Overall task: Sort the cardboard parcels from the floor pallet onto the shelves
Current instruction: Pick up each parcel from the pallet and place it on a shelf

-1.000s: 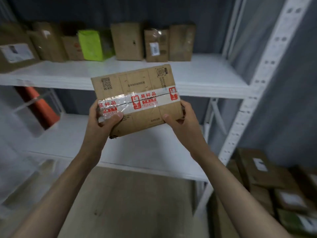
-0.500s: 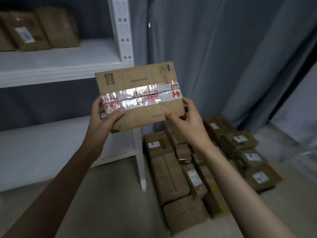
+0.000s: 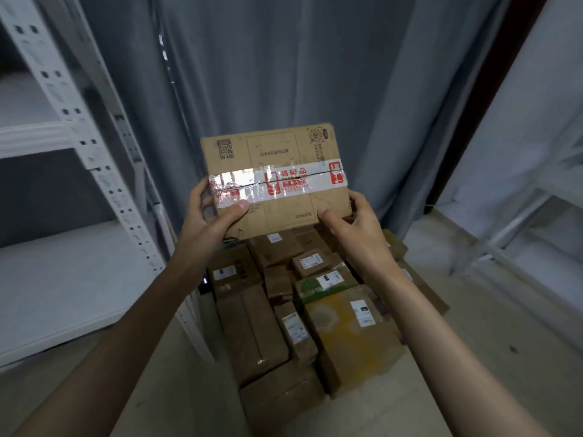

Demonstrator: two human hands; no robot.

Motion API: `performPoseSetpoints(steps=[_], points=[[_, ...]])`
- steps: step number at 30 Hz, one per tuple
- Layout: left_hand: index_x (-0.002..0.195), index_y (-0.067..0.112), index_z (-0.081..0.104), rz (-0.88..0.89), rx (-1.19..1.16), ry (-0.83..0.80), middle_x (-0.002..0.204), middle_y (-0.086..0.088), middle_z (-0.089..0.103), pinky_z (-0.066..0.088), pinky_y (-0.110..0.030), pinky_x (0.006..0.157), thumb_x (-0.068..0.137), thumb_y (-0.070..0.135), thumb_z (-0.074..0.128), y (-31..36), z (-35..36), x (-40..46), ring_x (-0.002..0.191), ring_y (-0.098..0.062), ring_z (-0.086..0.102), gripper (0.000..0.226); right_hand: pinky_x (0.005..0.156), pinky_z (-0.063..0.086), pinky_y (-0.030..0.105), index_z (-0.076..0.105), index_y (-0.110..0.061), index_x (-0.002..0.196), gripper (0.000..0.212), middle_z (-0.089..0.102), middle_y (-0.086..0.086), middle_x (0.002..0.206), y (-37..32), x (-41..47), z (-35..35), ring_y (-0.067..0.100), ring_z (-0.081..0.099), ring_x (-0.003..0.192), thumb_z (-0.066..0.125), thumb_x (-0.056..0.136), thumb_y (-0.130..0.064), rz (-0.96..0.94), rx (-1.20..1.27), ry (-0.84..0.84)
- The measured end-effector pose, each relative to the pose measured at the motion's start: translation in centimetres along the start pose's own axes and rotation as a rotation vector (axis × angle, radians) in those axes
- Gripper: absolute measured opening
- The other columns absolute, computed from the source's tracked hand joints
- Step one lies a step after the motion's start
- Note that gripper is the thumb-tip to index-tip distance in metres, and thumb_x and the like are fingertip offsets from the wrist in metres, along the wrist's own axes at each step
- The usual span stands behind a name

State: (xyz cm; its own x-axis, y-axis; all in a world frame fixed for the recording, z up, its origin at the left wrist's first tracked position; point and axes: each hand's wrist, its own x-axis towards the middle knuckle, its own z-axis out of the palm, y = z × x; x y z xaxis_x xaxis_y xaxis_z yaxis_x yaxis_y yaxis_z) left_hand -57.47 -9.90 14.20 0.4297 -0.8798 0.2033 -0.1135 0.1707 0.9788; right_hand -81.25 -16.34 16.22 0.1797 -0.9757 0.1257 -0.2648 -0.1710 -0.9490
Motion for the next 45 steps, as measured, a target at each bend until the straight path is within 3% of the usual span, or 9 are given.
performPoseSetpoints(steps=[5,10,14,24,29,37,40,42,45], points=[[0.152,0.041,0.029,-0.053,0.009,-0.104,0.139,0.021,0.051,0.056,-0.034,0.096,0.059,0.068,0.084,-0.6,5.0,2.7,0.113,-0.002,0.064,0.111,0.105,0.05,0.044,0.049,-0.021,0.14,0.054,0.057,0.0,0.132,2.1,2.0,-4.3,0.016,0.057,0.121,0.07,0.092,-0.036,0.053,-0.029,0.091],[0.151,0.041,0.03,-0.071,-0.028,-0.194,0.128,0.027,0.051,0.053,-0.023,0.09,0.06,0.066,0.083,-1.4,9.4,5.7,0.103,0.012,0.064,0.108,0.104,0.051,0.044,0.047,-0.017,0.142,0.056,0.057,0.004,0.134,3.6,3.8,-7.3,0.019,0.058,0.121,0.069,0.092,-0.033,0.089,-0.004,0.129],[0.151,0.043,0.028,-0.162,-0.084,-0.256,0.136,0.018,0.052,0.048,-0.043,0.106,0.06,0.065,0.083,-2.3,12.0,8.3,0.124,-0.013,0.059,0.108,0.102,0.053,0.043,0.047,-0.02,0.141,0.052,0.057,0.001,0.132,4.1,5.6,-9.1,0.017,0.06,0.116,0.067,0.095,-0.034,0.121,-0.052,0.167],[0.15,0.032,0.038,-0.271,-0.208,-0.299,0.131,0.002,0.066,0.058,-0.041,0.091,0.056,0.052,0.084,-5.6,19.3,13.0,0.108,-0.017,0.07,0.106,0.103,0.052,0.043,0.055,-0.018,0.134,0.039,0.062,-0.001,0.12,8.4,11.0,-12.8,0.021,0.062,0.114,0.063,0.098,-0.031,0.188,0.02,0.22],[0.142,0.033,0.045,-0.308,-0.167,-0.225,0.113,0.01,0.071,0.061,-0.035,0.074,0.055,0.056,0.083,-7.4,22.9,15.1,0.099,-0.015,0.072,0.098,0.097,0.055,0.041,0.054,-0.023,0.131,0.036,0.063,-0.003,0.118,11.5,15.6,-14.9,0.019,0.063,0.112,0.063,0.098,-0.034,0.219,0.052,0.185],[0.14,0.038,0.049,-0.401,-0.109,-0.022,0.128,0.001,0.067,0.052,-0.055,0.099,0.052,0.067,0.086,-11.0,31.7,18.7,0.114,-0.025,0.066,0.1,0.1,0.052,0.05,0.052,-0.027,0.139,0.046,0.063,-0.004,0.12,18.9,25.1,-21.1,0.02,0.064,0.111,0.059,0.098,-0.046,0.238,0.025,-0.008],[0.137,0.042,0.051,-0.42,-0.09,0.006,0.126,0.007,0.068,0.047,-0.054,0.104,0.054,0.072,0.085,-11.7,35.5,18.8,0.118,-0.021,0.063,0.094,0.096,0.054,0.044,0.058,-0.04,0.128,0.035,0.067,-0.012,0.112,22.2,28.6,-24.1,0.012,0.066,0.105,0.059,0.096,-0.053,0.263,-0.002,-0.065],[0.135,0.041,0.053,-0.425,-0.075,0.064,0.121,0.011,0.07,0.046,-0.051,0.105,0.052,0.073,0.085,-12.1,37.7,18.8,0.113,-0.015,0.066,0.094,0.084,0.057,0.029,0.059,-0.05,0.11,0.013,0.069,-0.019,0.103,23.9,30.4,-25.3,-0.002,0.067,0.093,0.057,0.097,-0.053,0.285,0.02,-0.114],[0.133,0.039,0.054,-0.427,-0.062,0.092,0.11,0.017,0.073,0.049,-0.046,0.101,0.057,0.065,0.085,-12.4,39.5,18.7,0.098,-0.005,0.07,0.085,0.062,0.054,0.011,0.057,-0.045,0.107,0.011,0.069,-0.017,0.102,25.4,32.5,-25.8,-0.006,0.069,0.082,0.058,0.098,-0.05,0.379,0.176,-0.157]])
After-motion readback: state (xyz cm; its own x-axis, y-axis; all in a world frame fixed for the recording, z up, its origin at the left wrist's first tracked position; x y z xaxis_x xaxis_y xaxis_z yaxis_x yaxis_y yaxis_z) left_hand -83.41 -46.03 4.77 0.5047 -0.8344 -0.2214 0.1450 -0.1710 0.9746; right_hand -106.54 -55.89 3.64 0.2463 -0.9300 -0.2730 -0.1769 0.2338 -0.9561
